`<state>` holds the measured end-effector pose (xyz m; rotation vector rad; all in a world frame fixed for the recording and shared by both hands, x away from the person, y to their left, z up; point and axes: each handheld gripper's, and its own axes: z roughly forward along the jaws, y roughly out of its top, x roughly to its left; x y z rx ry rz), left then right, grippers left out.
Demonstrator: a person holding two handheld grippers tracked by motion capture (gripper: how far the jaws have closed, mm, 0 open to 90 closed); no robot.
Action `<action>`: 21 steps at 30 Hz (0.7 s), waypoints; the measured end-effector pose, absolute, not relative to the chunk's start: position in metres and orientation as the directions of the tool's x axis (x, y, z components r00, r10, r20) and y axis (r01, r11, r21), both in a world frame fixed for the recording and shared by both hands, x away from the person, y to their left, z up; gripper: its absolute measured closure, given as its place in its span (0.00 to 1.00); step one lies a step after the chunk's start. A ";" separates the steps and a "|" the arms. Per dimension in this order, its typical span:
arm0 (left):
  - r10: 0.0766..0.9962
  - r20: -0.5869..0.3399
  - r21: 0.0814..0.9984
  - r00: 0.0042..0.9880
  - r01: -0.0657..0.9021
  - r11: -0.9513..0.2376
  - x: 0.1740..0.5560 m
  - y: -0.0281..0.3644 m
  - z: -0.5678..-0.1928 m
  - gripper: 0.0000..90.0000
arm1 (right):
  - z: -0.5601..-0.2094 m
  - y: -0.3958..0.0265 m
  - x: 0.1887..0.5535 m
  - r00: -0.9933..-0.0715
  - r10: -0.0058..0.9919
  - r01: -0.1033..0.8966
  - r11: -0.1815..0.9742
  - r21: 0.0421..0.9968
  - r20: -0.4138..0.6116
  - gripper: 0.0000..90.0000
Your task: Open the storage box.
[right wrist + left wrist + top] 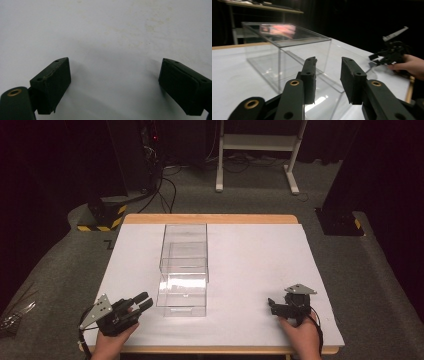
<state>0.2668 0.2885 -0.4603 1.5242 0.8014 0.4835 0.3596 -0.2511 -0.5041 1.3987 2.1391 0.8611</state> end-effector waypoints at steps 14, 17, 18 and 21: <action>0.871 -0.127 0.972 0.475 0.236 0.013 0.278 0.321 -0.472 0.57 | -0.504 -0.251 0.360 -0.391 0.920 0.646 0.294 0.705 -0.026 0.12; 0.900 -0.098 0.964 0.425 0.264 -0.020 0.281 0.324 -0.477 0.55 | -0.504 -0.251 0.360 -0.391 0.920 0.646 0.294 0.705 -0.026 0.12; 0.913 -0.075 0.960 0.402 0.277 -0.043 0.282 0.324 -0.479 0.54 | -0.504 -0.251 0.360 -0.391 0.920 0.646 0.294 0.705 -0.026 0.12; 0.937 -0.023 0.934 0.348 0.342 -0.104 0.289 0.323 -0.488 0.50 | -0.504 -0.251 0.360 -0.391 0.920 0.646 0.294 0.705 -0.026 0.12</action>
